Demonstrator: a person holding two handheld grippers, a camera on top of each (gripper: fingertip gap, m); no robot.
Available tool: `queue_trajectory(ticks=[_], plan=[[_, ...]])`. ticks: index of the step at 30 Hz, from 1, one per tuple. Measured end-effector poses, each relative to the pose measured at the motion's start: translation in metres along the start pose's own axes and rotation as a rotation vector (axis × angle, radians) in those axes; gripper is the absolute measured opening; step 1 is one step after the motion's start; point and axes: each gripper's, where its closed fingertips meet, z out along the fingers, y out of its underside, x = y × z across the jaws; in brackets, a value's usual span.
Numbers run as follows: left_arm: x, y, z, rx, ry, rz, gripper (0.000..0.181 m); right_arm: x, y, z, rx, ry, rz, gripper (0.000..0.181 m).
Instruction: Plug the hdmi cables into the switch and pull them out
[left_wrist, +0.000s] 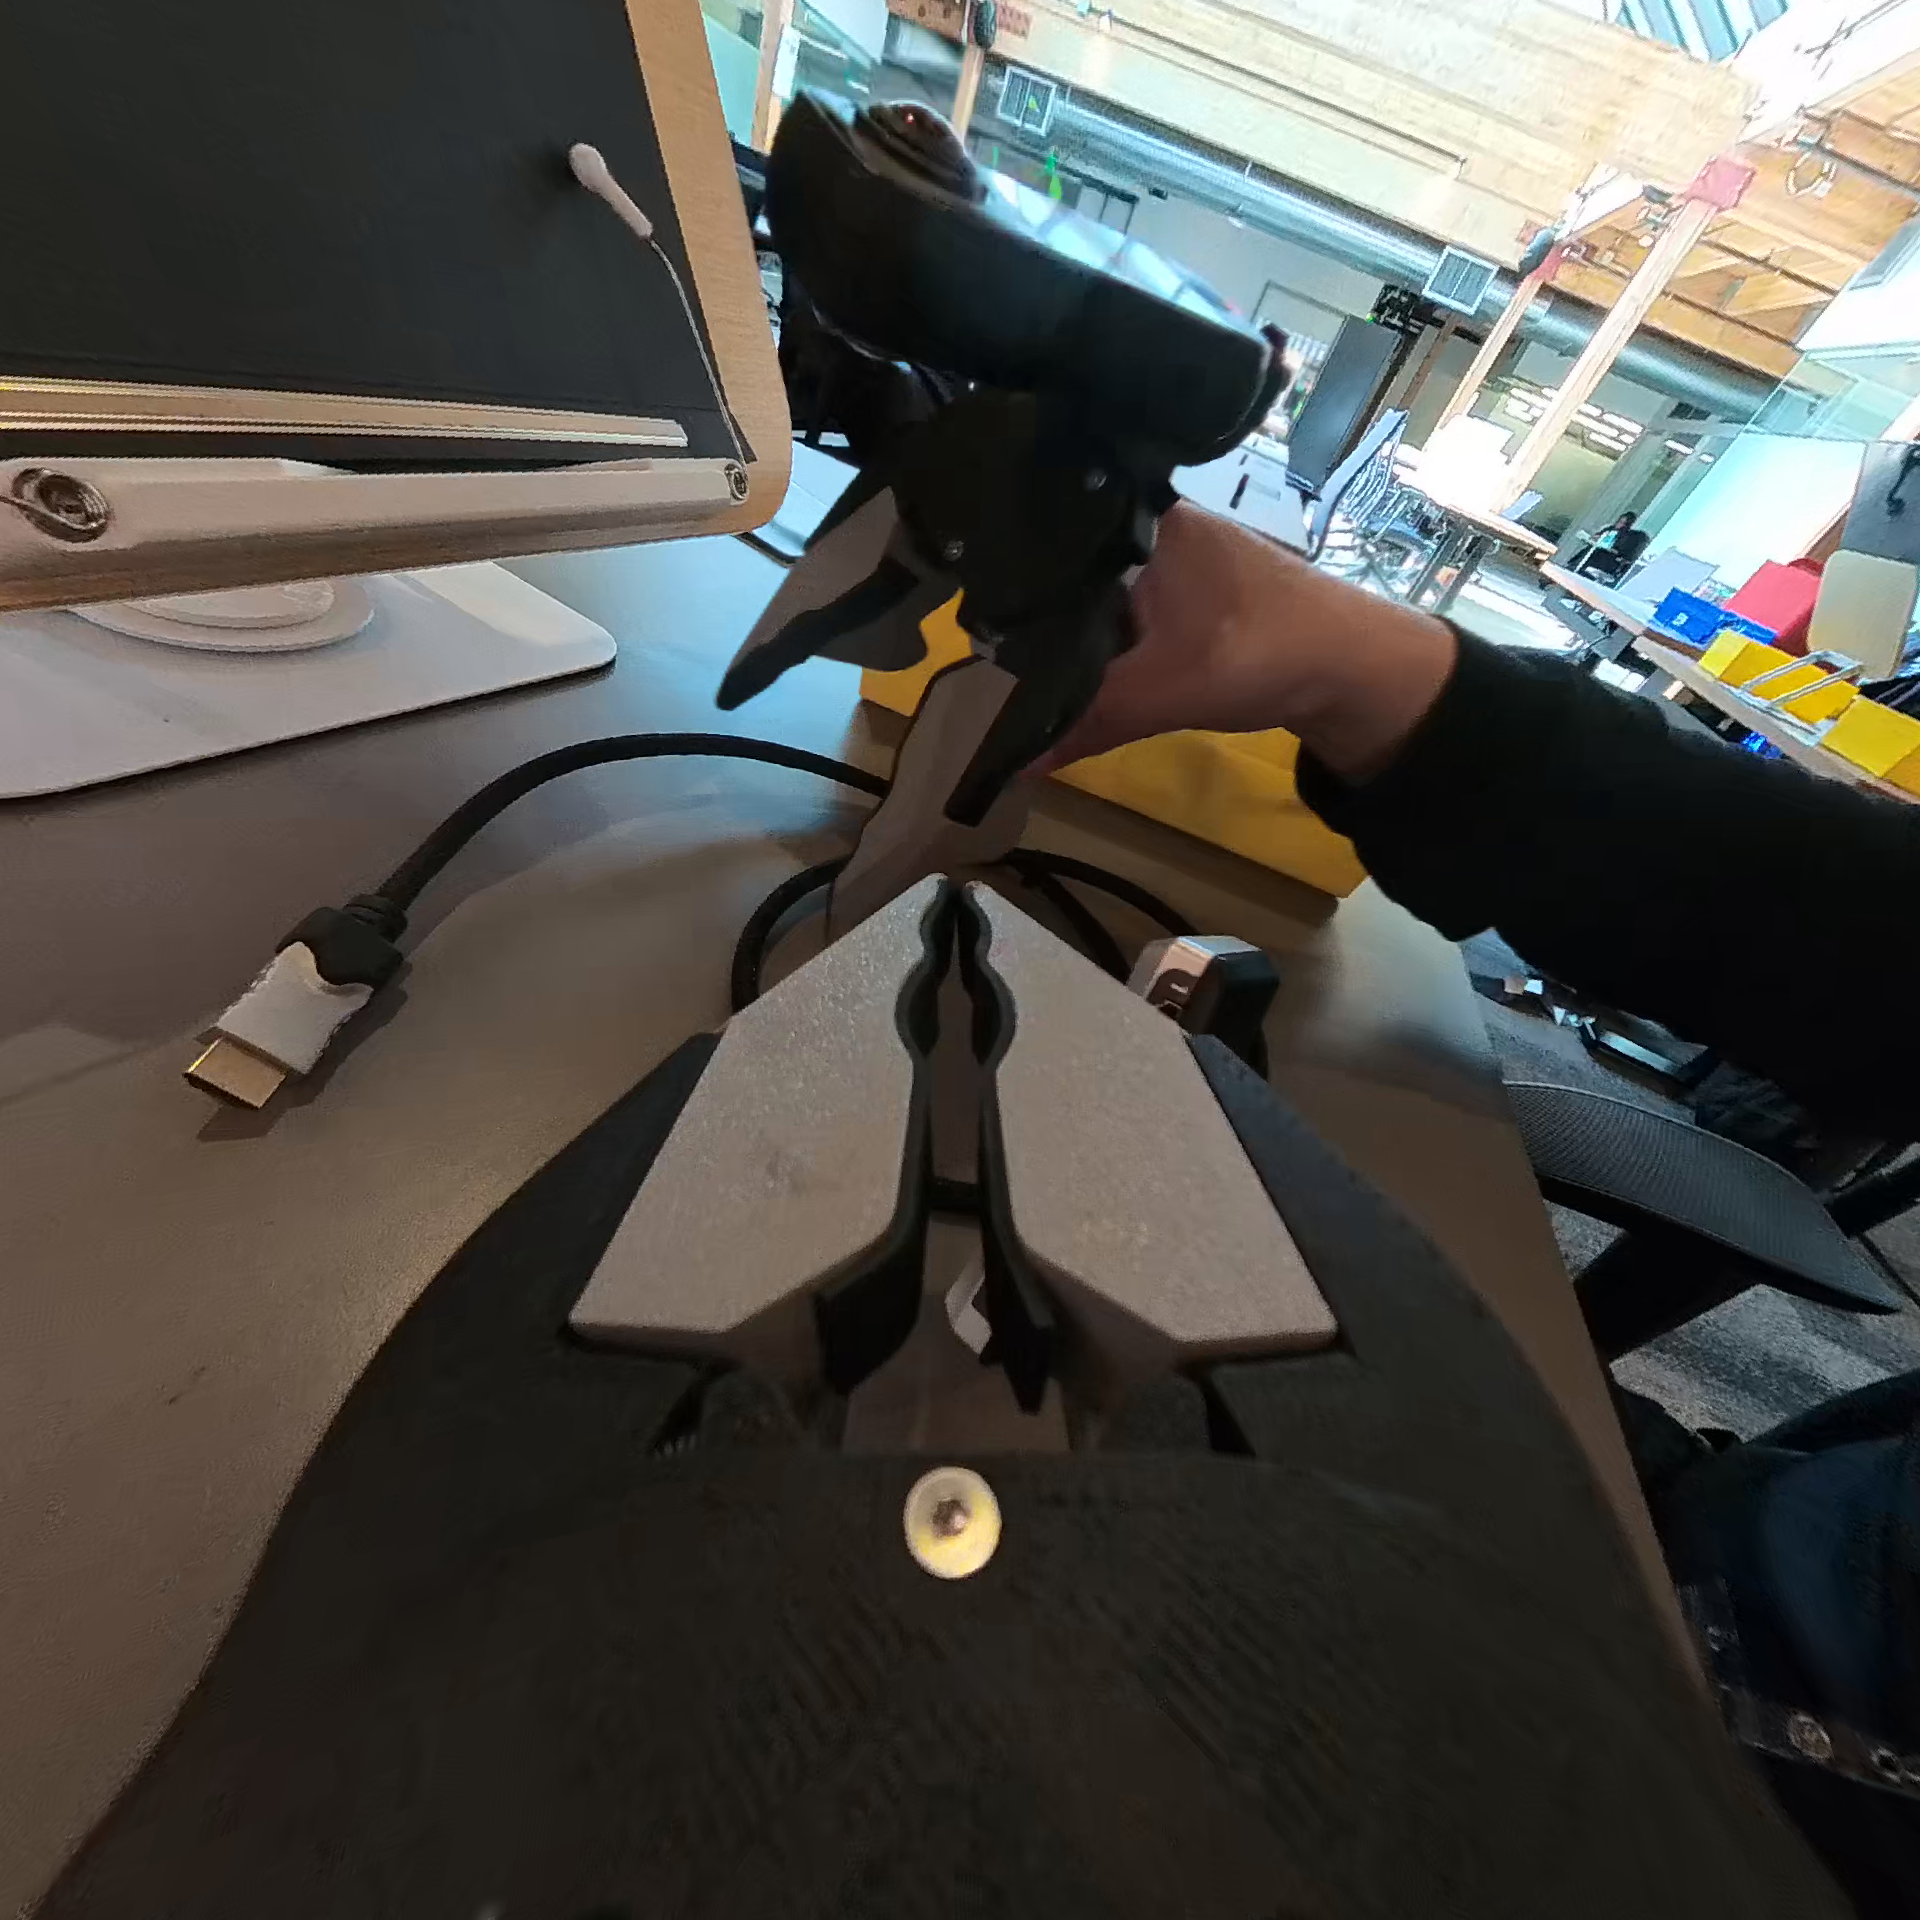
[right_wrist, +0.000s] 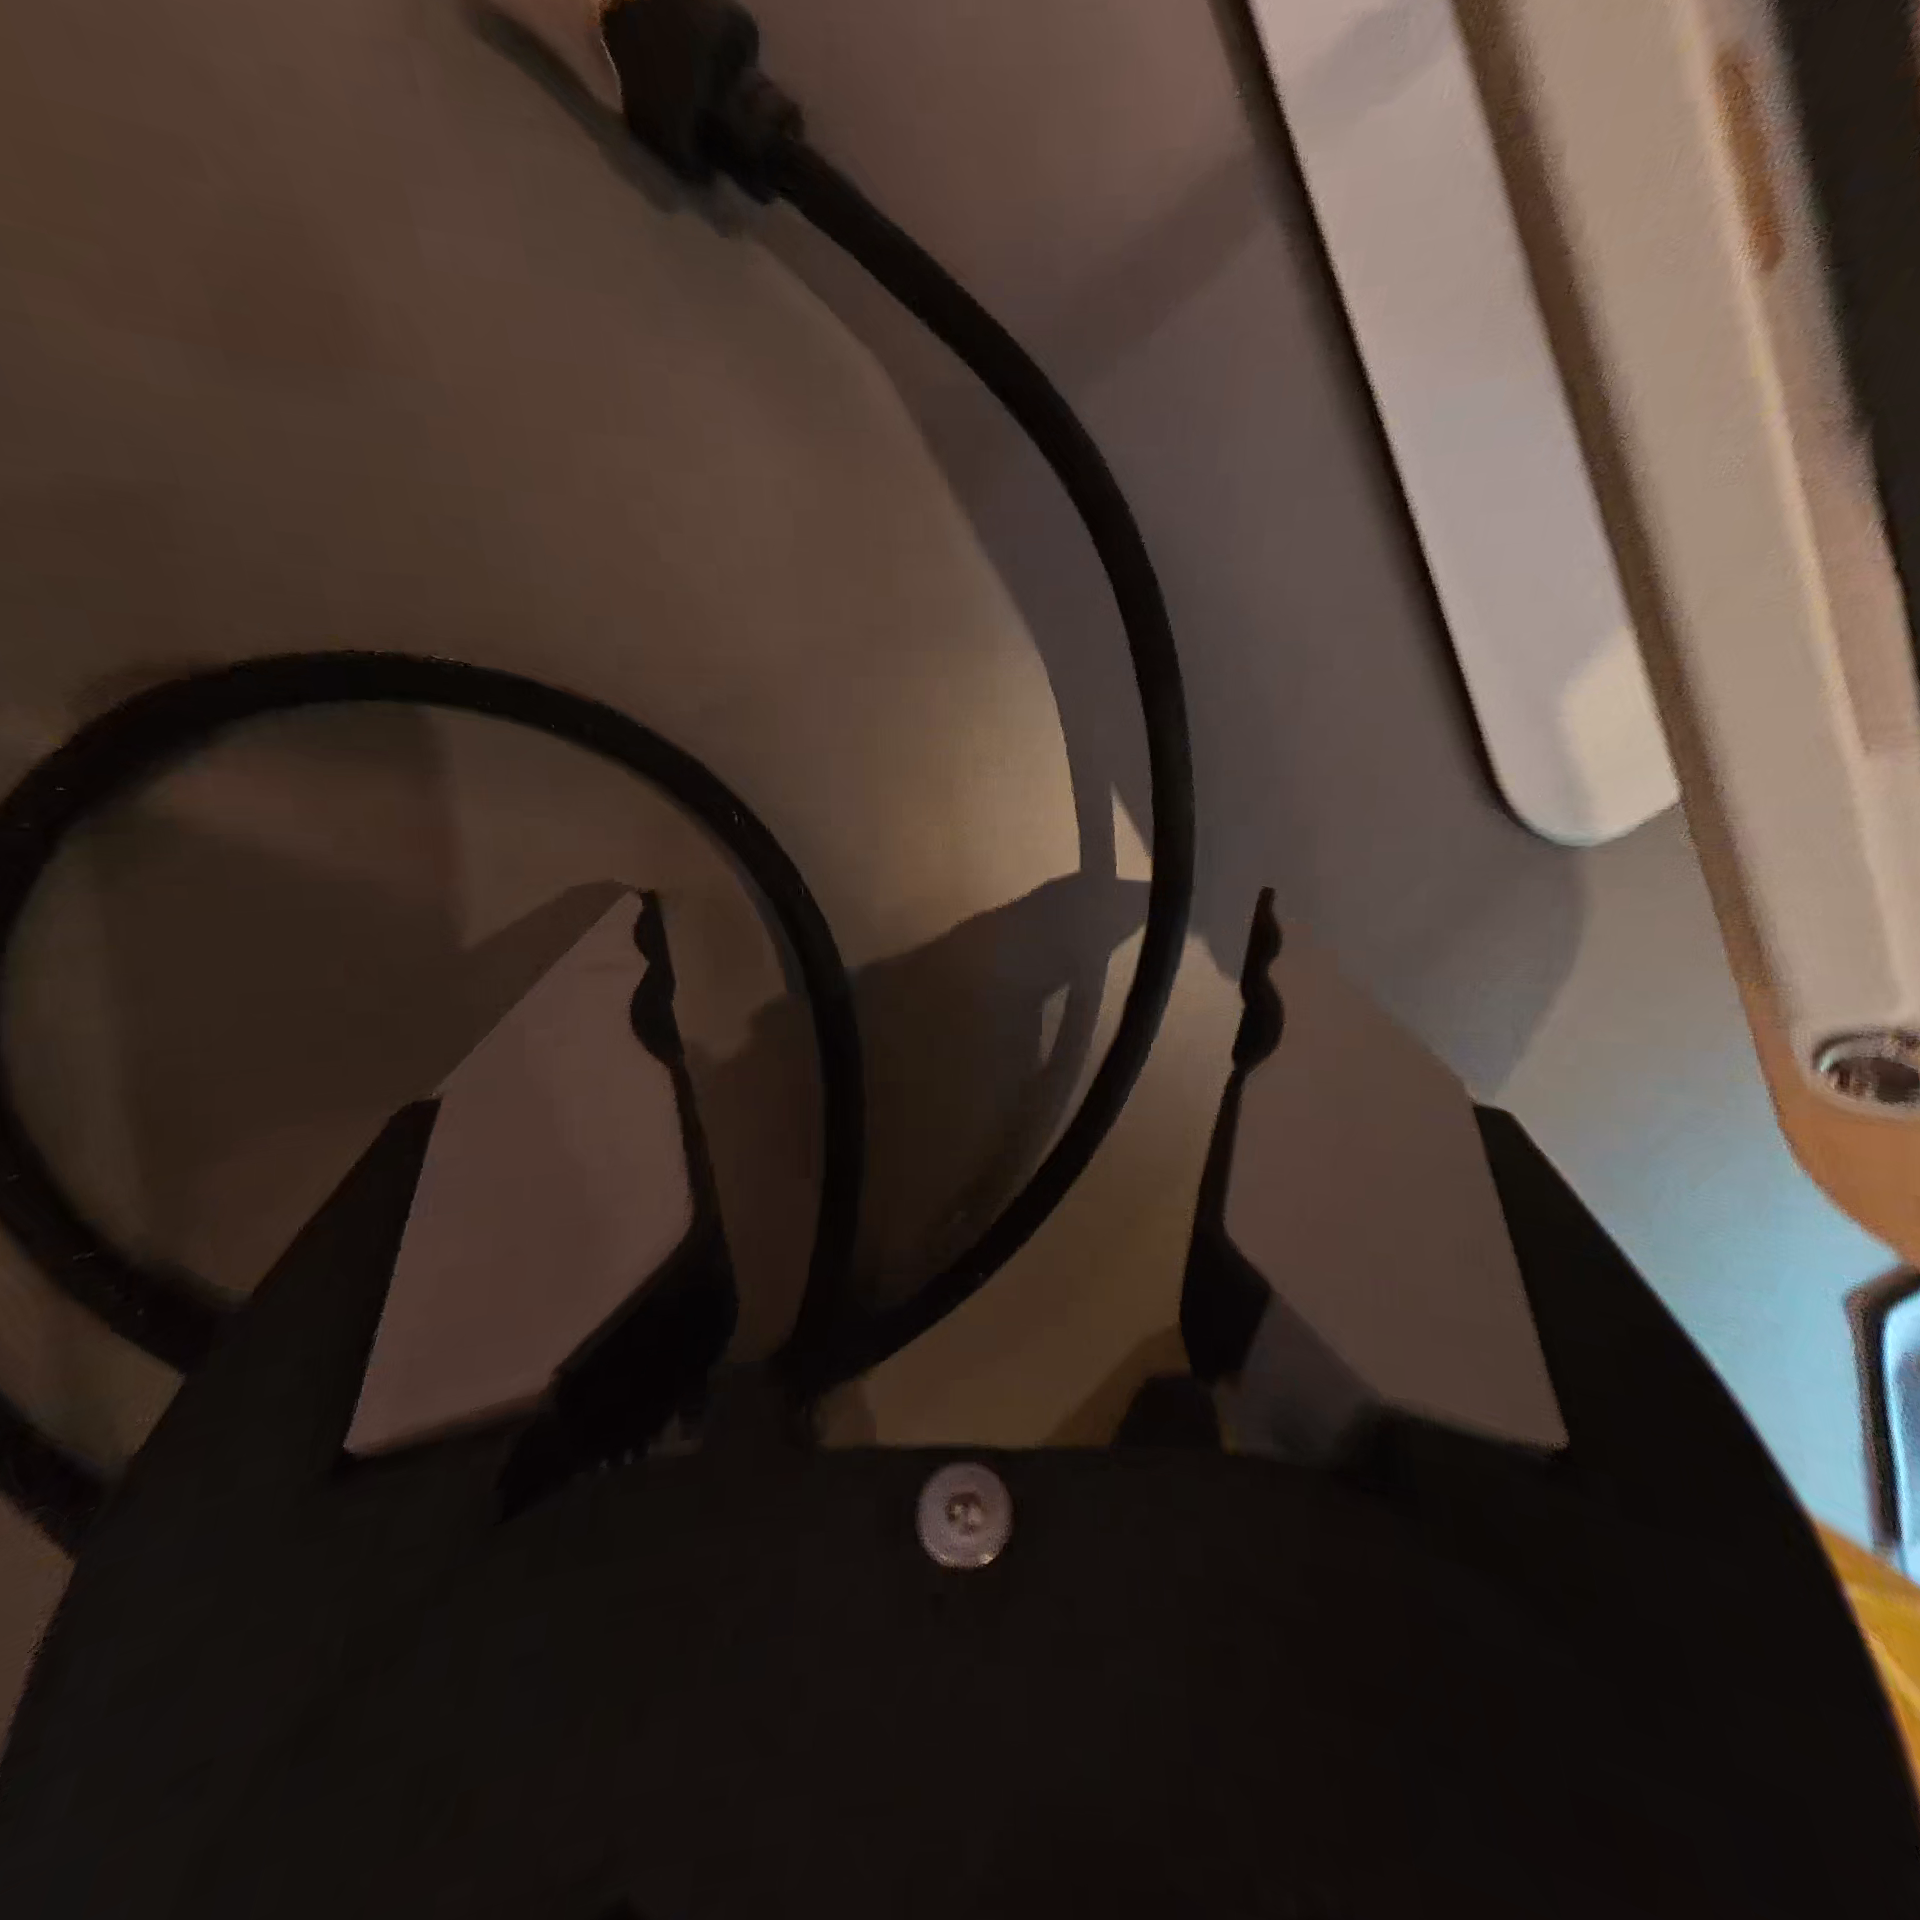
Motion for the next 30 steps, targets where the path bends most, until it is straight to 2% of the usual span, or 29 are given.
queue_trajectory(ticks=[2, 6, 9, 10, 13, 17, 19, 21, 23, 27, 30], plan=[[0.0, -0.001, 0.0, 0.007, 0.003, -0.014, 0.0, 0.004, -0.004, 0.003, 0.009, -0.009, -0.02, 0.103], [0.0, 0.001, 0.002, -0.004, 0.005, -0.016, 0.0, -0.001, -0.008, 0.014, 0.023, -0.198, 0.071, 0.086], [-0.001, 0.0, 0.001, -0.003, -0.004, -0.014, 0.0, 0.007, -0.013, 0.016, 0.08, -0.179, 0.11, 0.066], [-0.003, 0.0, 0.001, -0.001, -0.015, -0.014, 0.0, 0.006, -0.013, 0.015, 0.09, -0.179, 0.109, 0.058], [-0.011, -0.004, -0.004, 0.029, -0.05, -0.032, 0.0, -0.007, -0.015, 0.011, 0.139, -0.19, 0.075, 0.013], [-0.021, -0.016, -0.016, 0.113, -0.096, -0.061, 0.0, -0.021, -0.01, 0.006, 0.145, -0.192, 0.028, 0.01], [-0.026, -0.022, -0.023, 0.149, -0.107, -0.086, 0.0, -0.018, -0.003, 0.002, 0.11, -0.128, -0.001, 0.006], [-0.032, -0.028, -0.031, 0.192, -0.128, -0.105, 0.0, -0.017, -0.006, -0.012, 0.126, -0.08, -0.025, 0.005], [-0.037, -0.033, -0.038, 0.231, -0.157, -0.113, 0.0, -0.017, -0.015, -0.038, 0.187, -0.054, -0.024, 0.004], [-0.045, -0.042, -0.048, 0.281, -0.248, -0.057, 0.0, -0.002, -0.024, -0.1, 0.279, 0.082, -0.044, 0.003], [-0.043, -0.044, -0.048, 0.286, -0.252, -0.033, 0.0, 0.009, -0.034, -0.154, 0.39, 0.148, -0.022, 0.003]])
